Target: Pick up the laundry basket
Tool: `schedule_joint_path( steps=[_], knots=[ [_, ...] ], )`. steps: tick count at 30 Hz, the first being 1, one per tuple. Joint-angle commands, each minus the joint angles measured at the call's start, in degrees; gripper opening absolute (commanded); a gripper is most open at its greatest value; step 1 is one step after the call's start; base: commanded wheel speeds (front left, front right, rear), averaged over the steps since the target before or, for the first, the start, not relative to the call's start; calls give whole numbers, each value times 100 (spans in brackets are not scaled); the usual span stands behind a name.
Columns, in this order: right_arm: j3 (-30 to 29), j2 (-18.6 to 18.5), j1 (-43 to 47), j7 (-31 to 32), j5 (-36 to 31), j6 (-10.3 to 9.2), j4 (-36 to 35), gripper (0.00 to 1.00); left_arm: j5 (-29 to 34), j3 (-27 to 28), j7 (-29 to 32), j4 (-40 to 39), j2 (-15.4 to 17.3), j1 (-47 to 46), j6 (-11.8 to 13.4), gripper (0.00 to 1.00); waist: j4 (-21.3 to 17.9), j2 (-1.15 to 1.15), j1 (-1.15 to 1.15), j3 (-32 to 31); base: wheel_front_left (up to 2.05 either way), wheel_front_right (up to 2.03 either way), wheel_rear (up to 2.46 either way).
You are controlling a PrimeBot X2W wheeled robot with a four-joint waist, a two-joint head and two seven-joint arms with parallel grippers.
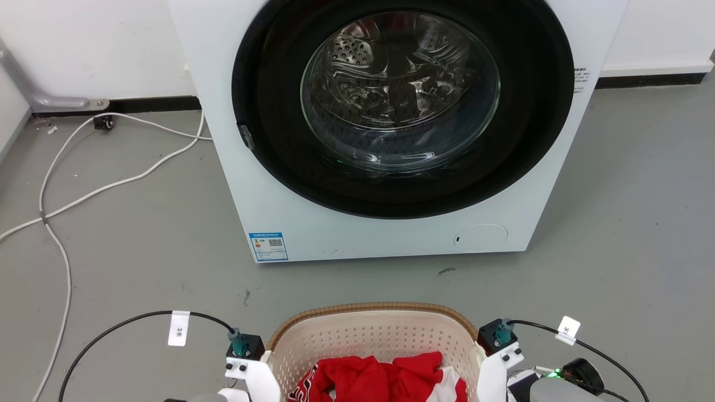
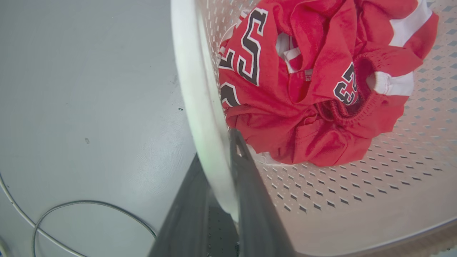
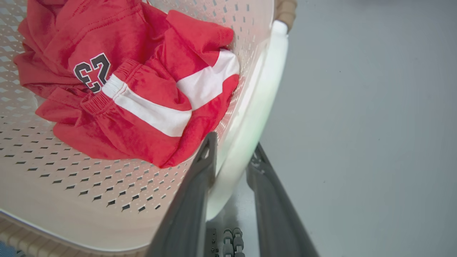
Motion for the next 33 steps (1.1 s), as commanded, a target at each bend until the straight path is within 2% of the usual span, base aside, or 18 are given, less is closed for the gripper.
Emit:
schedule_joint_path(
  steps=[1, 33],
  knots=[
    [76, 37, -36, -31, 36, 30, -27, 0, -32, -36, -41, -55, -51, -71, -56, 0, -6, -1, 0, -1, 0, 0, 0],
    [799, 25, -142, -143, 764, 29, 77, 0, -528, -515, -155, -6, 0, -144, -56, 0, 10, -1, 0, -41, 0, 0, 0]
  ],
)
